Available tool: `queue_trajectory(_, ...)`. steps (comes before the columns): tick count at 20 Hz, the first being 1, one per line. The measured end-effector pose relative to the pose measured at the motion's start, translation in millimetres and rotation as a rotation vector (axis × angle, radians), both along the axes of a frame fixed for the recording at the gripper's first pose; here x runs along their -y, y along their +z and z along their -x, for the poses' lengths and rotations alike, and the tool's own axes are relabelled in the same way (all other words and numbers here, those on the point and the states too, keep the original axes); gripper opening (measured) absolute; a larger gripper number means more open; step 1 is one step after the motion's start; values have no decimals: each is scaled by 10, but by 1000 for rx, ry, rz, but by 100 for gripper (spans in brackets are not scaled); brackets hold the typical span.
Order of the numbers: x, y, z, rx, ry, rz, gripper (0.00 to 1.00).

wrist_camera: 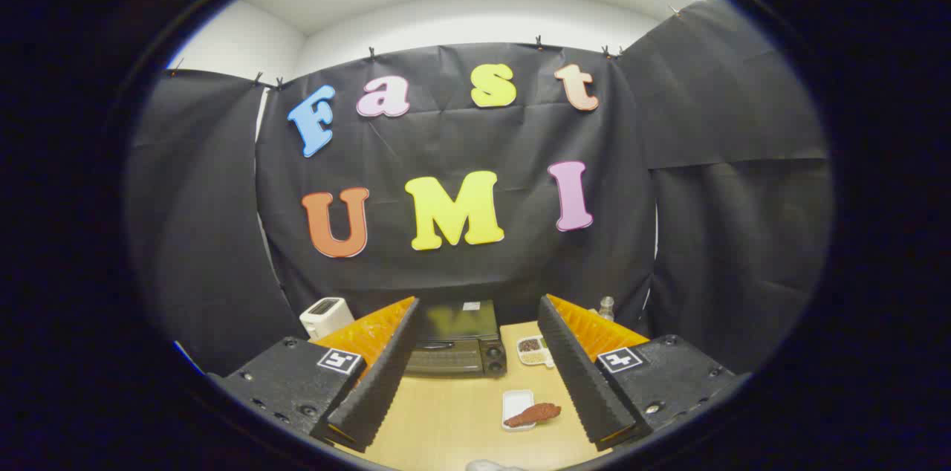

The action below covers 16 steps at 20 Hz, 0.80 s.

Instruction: Open the toaster oven, put the food inside, and close the toaster oven door.

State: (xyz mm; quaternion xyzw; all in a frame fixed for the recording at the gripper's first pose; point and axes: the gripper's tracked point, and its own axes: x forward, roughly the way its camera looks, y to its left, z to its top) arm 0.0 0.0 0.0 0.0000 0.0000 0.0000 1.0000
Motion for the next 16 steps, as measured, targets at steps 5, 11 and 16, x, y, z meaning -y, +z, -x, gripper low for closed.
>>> queue_trajectory(5,-38,-12,-6,-10,2,22,100)
queue_trajectory(11,-8,-3,-21,-6,-16,22,100)
queue_trajectory(16,-91,-82,-144,-20,-10,28,100)
